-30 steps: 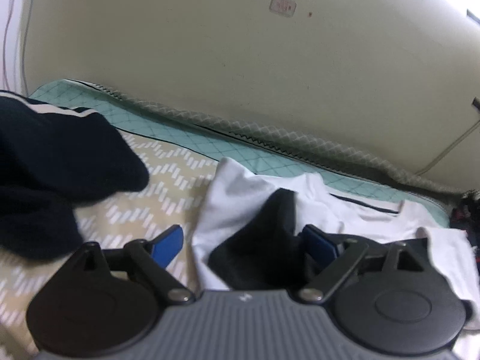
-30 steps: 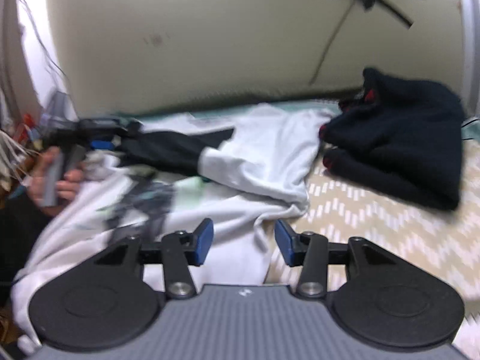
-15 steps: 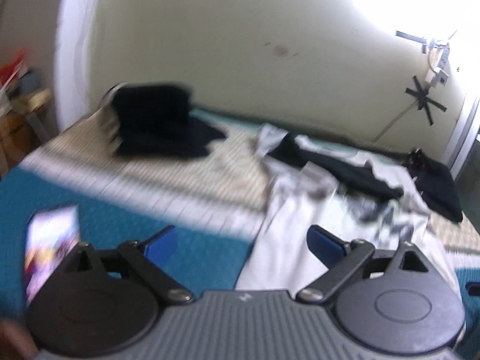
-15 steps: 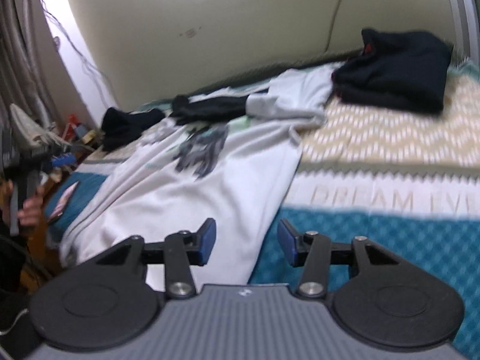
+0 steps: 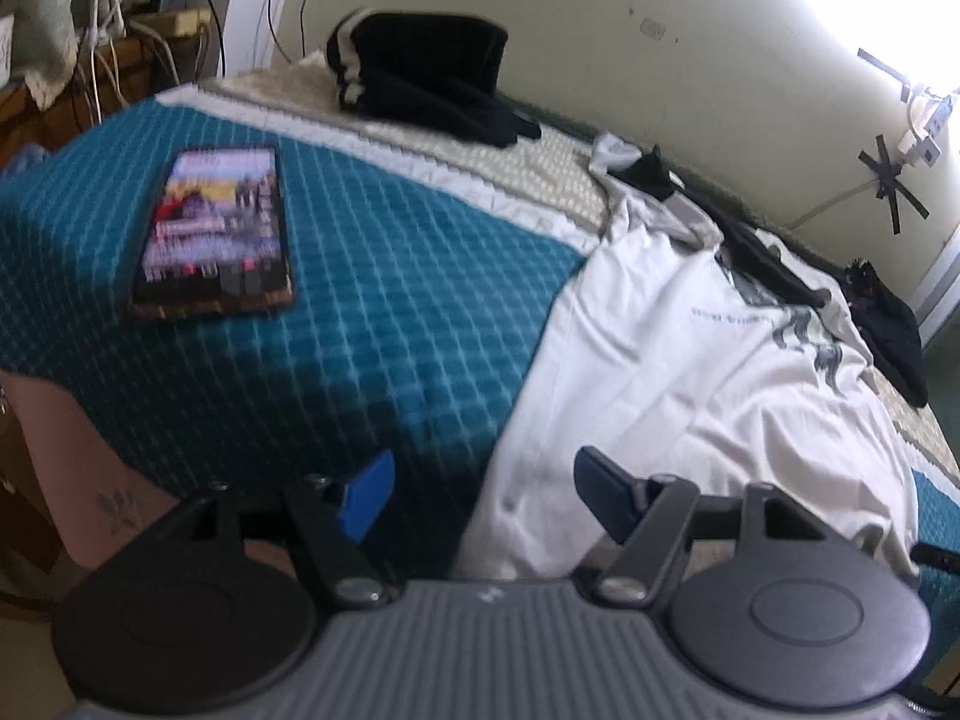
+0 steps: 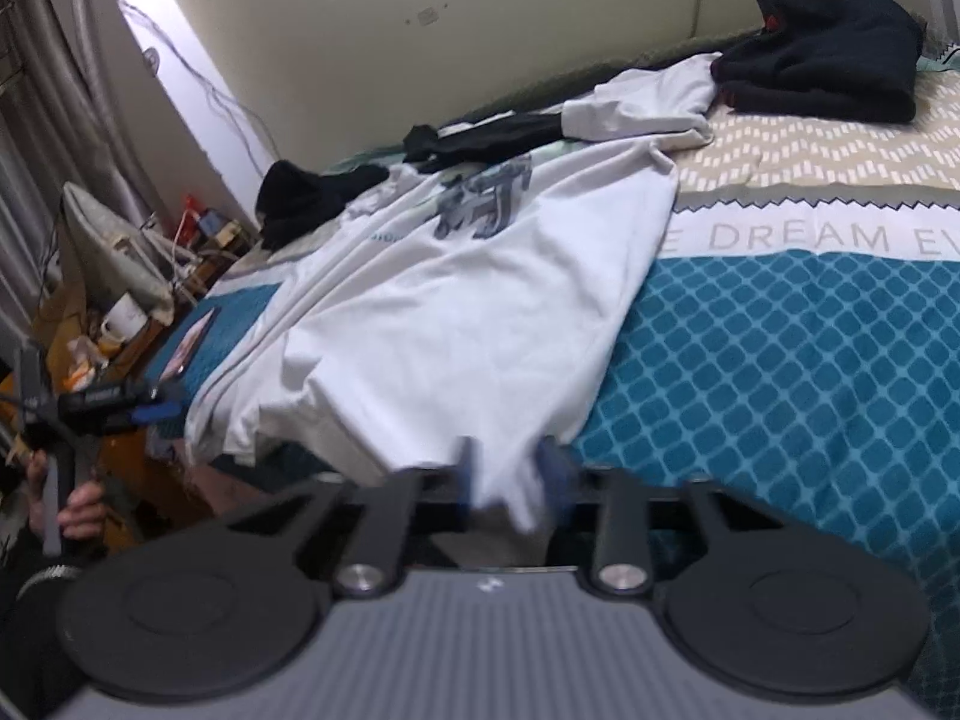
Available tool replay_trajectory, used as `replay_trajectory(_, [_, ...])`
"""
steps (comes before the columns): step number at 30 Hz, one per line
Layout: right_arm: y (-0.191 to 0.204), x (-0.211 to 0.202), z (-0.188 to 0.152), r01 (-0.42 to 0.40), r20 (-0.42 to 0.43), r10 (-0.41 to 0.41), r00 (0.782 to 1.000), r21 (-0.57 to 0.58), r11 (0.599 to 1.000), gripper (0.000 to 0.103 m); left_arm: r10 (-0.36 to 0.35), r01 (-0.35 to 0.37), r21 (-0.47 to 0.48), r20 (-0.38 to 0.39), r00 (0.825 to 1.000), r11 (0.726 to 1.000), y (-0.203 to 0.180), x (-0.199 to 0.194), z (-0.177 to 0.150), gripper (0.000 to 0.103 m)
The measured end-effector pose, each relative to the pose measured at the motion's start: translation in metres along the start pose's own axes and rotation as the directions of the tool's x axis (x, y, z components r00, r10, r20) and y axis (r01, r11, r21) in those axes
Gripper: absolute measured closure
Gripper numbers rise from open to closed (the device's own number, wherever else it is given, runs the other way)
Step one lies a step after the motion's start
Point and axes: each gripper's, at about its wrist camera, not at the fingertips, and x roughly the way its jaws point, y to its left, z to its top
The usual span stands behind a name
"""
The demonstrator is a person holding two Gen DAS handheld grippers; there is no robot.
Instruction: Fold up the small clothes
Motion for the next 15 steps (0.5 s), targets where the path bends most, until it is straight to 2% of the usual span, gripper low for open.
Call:
replay_trajectory(2, [0.003,0.000,0.000,0.022,0.020,-0.022,1.000,-0.006,1.000,0.103,0.000,0.000,0.011,-0.015,1.000,1.000,-0.004,0.002,-0.004,0.035])
replay_trajectory(4, [0.010,-0.012,0.001,0.069,0.075,-0.065,0.995,-0.053,0.996,0.103,0.000,0.000,0.015,-0.027,1.000,1.000,-0.006,0.003,-0.011,0.035])
replay_trajectory(7, [0.004,-0.046,0.009,0.144,0.177,-0.131,0.975,-0.062,0.988,0.103,-0.017,0.017,0.008,-0.037,0.999,1.000,-0.007,0.002,-0.017,0.032])
replay_trajectory(10, [-0.018,-0.071,0.010,0.244,0.187,-0.233,0.954,-0.037,0.969,0.103,-0.031,0.031,0.009,-0.039,0.999,0.999,-0.008,0.001,-0.019,0.031])
replay_trajectory(11, [-0.026,-0.076,0.009,0.254,0.175,-0.247,0.953,-0.020,0.967,0.103,-0.039,0.039,0.005,-0.043,0.998,0.999,-0.008,0.002,-0.018,0.030])
replay_trajectory(13, [-0.040,-0.083,0.007,0.170,0.131,-0.173,0.976,0.032,0.985,0.102,-0.059,0.059,-0.007,-0.057,0.997,0.998,-0.008,0.005,-0.017,0.030])
replay_trajectory(14, [-0.044,-0.084,0.007,0.148,0.116,-0.153,0.981,0.048,0.988,0.098,-0.069,0.068,-0.015,-0.067,0.995,0.998,-0.008,0.007,-0.017,0.029])
replay_trajectory(15, [-0.045,-0.084,0.008,0.153,0.116,-0.157,0.981,0.045,0.987,0.076,-0.079,0.077,-0.020,-0.079,0.994,0.997,-0.009,0.009,-0.017,0.029])
